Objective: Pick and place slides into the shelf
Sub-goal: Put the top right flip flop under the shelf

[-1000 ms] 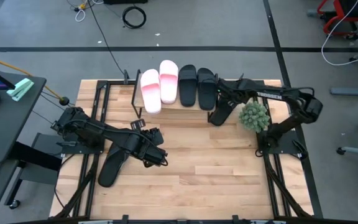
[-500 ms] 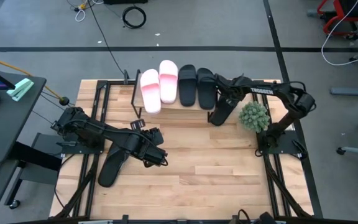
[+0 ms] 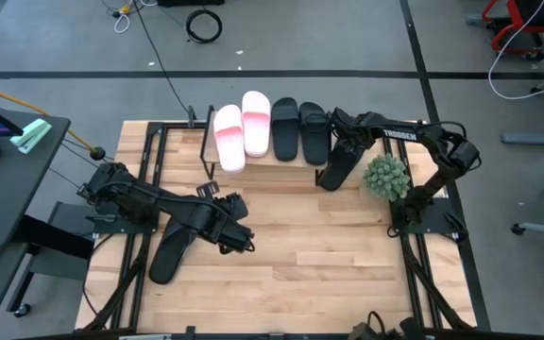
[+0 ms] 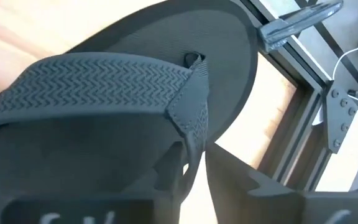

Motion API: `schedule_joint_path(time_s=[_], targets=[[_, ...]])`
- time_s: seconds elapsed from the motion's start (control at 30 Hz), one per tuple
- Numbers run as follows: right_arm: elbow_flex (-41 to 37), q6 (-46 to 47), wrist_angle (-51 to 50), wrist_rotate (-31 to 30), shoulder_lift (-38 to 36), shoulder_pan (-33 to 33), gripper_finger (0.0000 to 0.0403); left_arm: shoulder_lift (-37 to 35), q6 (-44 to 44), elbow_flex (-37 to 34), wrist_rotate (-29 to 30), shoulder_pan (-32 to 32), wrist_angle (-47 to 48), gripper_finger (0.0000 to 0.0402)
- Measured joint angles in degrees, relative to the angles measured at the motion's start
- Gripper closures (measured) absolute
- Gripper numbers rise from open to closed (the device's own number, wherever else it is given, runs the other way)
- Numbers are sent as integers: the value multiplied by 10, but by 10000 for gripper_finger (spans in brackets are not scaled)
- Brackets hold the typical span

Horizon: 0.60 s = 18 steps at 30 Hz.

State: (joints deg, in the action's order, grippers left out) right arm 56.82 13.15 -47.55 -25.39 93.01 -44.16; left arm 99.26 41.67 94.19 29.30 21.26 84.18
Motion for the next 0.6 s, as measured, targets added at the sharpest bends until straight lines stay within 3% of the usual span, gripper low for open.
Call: schedule_joint_path(time_s=[0.2, 0.4, 0.6], targets=[[0, -2, -4, -31, 0, -1, 391, 0, 1, 0, 0, 9, 0, 329], [0, 7, -55, -33, -25, 10, 391, 0, 1, 0, 0, 17, 0, 338], [0, 53, -108, -84, -133, 42, 394, 0, 2, 0, 0, 28, 0, 338]])
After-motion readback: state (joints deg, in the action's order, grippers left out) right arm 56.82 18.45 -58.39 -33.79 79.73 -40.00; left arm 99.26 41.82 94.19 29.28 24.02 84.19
